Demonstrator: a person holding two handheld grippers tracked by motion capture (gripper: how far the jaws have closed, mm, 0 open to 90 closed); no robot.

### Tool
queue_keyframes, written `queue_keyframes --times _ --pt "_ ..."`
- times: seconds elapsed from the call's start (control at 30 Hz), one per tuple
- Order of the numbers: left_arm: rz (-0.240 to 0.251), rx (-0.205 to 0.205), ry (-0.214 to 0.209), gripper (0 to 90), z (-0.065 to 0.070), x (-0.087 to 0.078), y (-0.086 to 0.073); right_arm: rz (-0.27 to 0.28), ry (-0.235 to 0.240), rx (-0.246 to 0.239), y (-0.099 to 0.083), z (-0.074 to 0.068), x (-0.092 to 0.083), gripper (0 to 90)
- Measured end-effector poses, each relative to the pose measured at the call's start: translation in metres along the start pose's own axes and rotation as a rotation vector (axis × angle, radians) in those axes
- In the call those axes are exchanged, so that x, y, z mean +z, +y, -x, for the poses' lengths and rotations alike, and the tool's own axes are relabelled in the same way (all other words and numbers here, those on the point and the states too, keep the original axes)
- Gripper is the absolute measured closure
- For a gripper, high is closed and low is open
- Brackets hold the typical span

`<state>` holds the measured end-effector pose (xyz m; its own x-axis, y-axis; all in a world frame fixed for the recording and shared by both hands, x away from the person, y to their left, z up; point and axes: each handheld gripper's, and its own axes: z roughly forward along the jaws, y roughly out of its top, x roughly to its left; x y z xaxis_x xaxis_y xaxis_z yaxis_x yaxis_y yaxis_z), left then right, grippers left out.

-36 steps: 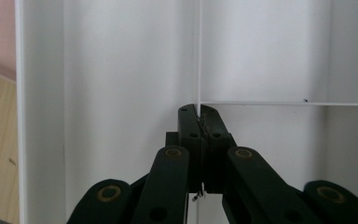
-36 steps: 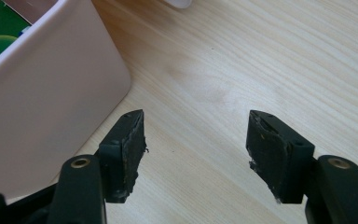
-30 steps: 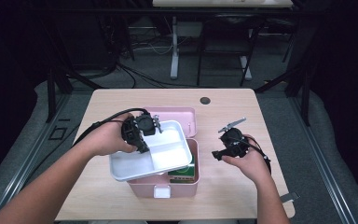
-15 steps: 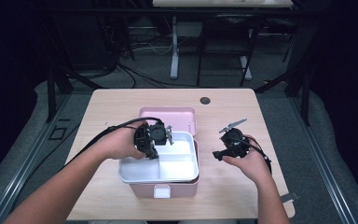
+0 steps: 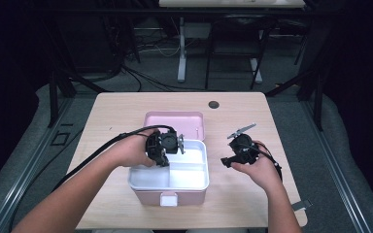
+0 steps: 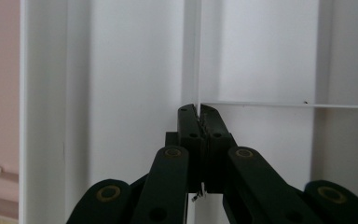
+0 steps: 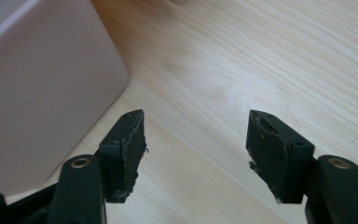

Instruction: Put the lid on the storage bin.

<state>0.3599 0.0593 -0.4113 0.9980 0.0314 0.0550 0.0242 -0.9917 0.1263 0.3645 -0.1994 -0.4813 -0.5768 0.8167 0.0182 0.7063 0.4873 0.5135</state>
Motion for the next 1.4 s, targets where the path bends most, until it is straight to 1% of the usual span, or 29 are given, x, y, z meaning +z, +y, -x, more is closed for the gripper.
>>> queue_keyframes --times 0.07,0.1,0.17,0.2,0.23,0.33,0.43,0.5,0.73,0.83,0.87,0.93,0.97,1.03,1.13,1.17,1.23,1.27,1.3,1.33,1.4 --pt "-0.026 0.004 0.001 88.3 0.0 0.009 0.003 -0.001 -0.002 -0.003 0.0 0.0 0.0 37.1" --pt "-0.026 0.004 0.001 88.3 0.0 0.009 0.003 -0.001 -0.002 -0.001 0.0 0.0 0.001 37.1" --pt "-0.04 0.005 -0.002 88.3 0.0 0.015 0.004 -0.002 -0.003 0.0 0.0 0.0 0.001 37.1" --pt "-0.04 0.005 -0.002 88.3 0.0 0.015 0.004 -0.002 -0.003 0.0 0.0 0.0 0.001 37.1" --pt "-0.03 -0.001 -0.014 88.3 -0.001 0.019 0.002 -0.002 -0.004 -0.002 0.0 0.0 0.001 37.1" --pt "-0.021 -0.006 -0.017 88.2 -0.002 0.021 0.001 -0.001 -0.001 -0.002 0.0 0.0 0.001 37.1" --pt "-0.027 -0.004 -0.017 88.2 -0.002 0.024 0.001 -0.001 -0.003 0.001 0.0 0.001 0.002 37.1" --pt "-0.041 -0.008 -0.012 87.8 -0.001 0.026 0.003 -0.001 0.002 0.003 0.0 0.0 0.003 37.1" --pt "-0.053 -0.012 -0.009 87.2 -0.001 0.029 0.005 -0.008 0.002 0.006 0.0 0.0 0.005 37.2" --pt "-0.055 -0.01 -0.008 87.1 0.0 0.03 0.005 0.0 0.004 0.008 0.0 0.001 0.006 37.1" --pt "-0.065 -0.013 0.0 86.8 0.0 0.029 0.006 -0.006 0.004 0.012 0.0 0.001 0.007 37.1" --pt "-0.065 -0.016 0.001 86.4 0.001 0.03 0.007 -0.001 0.004 0.012 0.0 0.001 0.008 37.1" --pt "-0.074 -0.018 0.015 86.4 0.002 0.03 0.007 -0.006 0.004 0.007 0.001 0.002 0.008 37.2" --pt "-0.072 -0.022 0.007 86.1 0.002 0.03 0.008 0.005 0.009 0.01 0.001 0.001 0.009 37.4" --pt "-0.073 -0.024 0.014 85.2 0.003 0.03 0.008 0.012 0.014 0.019 0.004 0.001 0.009 37.3" --pt "-0.079 -0.033 0.017 84.3 0.002 0.03 0.009 0.017 0.011 0.021 0.007 0.002 0.01 37.2" --pt "-0.079 -0.03 0.016 84.1 0.002 0.03 0.009 0.026 0.005 0.034 0.01 0.003 0.01 37.2" --pt "-0.079 -0.031 0.018 84.0 0.002 0.03 0.009 0.034 0.02 0.045 0.011 0.004 0.011 37.2" --pt "-0.079 -0.031 0.018 83.8 0.002 0.03 0.009 0.034 0.02 0.045 0.011 0.004 0.011 37.2" --pt "-0.081 -0.032 0.015 83.8 0.002 0.03 0.01 0.035 0.01 0.048 0.013 0.004 0.011 37.2" --pt "-0.085 -0.028 0.016 83.8 0.002 0.03 0.01 0.031 0.02 0.053 0.017 0.005 0.013 37.2"
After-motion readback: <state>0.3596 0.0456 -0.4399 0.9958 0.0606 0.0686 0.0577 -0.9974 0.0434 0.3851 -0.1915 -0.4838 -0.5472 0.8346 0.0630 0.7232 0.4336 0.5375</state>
